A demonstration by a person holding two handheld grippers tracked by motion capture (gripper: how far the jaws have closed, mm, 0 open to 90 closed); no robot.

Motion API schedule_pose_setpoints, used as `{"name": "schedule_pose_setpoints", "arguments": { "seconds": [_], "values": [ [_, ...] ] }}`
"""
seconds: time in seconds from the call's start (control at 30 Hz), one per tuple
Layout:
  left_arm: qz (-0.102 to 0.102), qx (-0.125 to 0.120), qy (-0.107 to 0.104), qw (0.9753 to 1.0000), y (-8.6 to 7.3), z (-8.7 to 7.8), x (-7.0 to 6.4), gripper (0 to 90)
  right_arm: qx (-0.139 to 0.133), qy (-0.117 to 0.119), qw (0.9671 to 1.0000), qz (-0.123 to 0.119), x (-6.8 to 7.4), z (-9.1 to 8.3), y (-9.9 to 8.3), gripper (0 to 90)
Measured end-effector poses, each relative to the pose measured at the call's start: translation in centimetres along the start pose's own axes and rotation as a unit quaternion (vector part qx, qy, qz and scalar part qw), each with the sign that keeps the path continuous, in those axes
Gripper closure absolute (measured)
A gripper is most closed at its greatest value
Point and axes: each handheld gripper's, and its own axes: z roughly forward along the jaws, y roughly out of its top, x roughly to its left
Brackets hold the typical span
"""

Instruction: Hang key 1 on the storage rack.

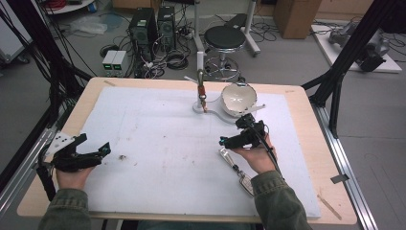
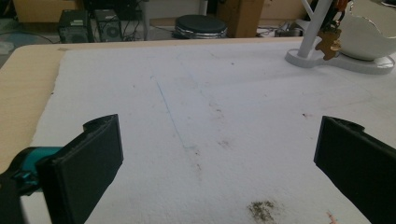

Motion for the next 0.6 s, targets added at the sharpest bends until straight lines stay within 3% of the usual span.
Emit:
{"name": "schedule_pose_setpoints", "arguments": {
  "seconds": [0.33, 0.6],
  "values": [
    [0.000, 0.001, 0.000, 1.0000, 0.0, 0.0, 0.0, 1.7, 0.013, 0.006, 0.9998, 0.012, -0.2, 0.7, -1.6, 0.5],
    [-0.001, -0.001, 0.000, 1.0000, 0.0, -0.1, 0.0, 1.7, 0.025, -0.004, 0.9997, -0.003, 0.4, 0.7, -1.9, 0.5]
  ]
}}
